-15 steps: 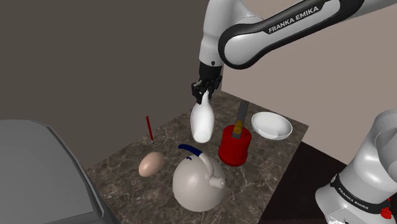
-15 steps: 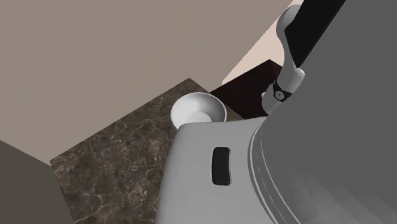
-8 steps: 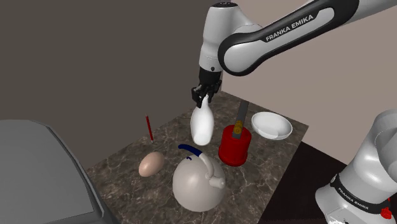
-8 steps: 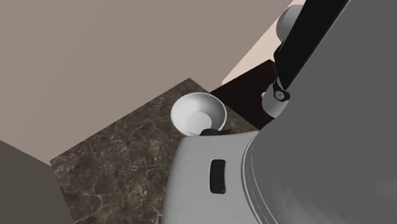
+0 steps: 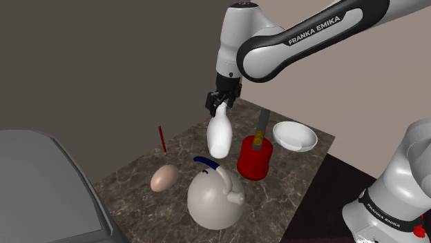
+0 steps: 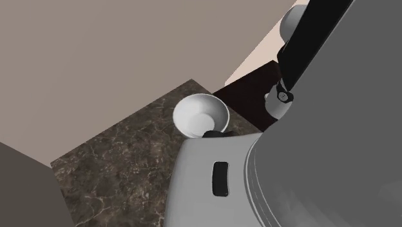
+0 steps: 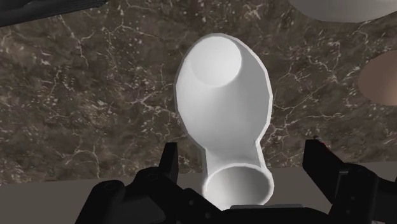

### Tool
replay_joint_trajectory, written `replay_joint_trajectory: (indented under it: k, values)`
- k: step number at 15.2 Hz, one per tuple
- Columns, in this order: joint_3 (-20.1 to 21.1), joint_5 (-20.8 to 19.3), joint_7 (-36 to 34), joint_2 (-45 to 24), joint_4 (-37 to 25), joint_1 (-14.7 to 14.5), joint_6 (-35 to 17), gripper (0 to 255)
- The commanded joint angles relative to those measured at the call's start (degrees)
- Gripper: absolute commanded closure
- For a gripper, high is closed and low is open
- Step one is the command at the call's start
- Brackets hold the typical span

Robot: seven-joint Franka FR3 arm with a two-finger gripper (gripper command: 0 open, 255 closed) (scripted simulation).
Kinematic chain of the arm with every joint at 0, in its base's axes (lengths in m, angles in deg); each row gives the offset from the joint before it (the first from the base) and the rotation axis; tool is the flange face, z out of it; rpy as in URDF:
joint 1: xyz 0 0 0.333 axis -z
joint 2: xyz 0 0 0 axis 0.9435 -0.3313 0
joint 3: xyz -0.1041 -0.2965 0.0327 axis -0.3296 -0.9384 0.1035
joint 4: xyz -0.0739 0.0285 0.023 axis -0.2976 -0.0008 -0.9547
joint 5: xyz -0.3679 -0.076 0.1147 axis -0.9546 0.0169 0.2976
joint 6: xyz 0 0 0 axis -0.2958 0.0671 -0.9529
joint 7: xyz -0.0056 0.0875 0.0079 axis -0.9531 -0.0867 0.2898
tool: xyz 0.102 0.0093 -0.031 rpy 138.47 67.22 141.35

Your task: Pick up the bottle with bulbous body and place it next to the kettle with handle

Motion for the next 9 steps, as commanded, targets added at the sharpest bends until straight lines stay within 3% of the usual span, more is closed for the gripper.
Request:
replay_joint_trajectory:
  k: [1, 5, 9]
  values:
    - [0.0, 0.0, 0.0, 0.0, 0.0, 0.0, 0.0, 0]
    - [0.1, 1.2, 0.8, 4.0, -2.8, -0.3, 6.8, 0]
    - [0.1, 1.2, 0.8, 4.0, -2.8, -0.3, 6.8, 0]
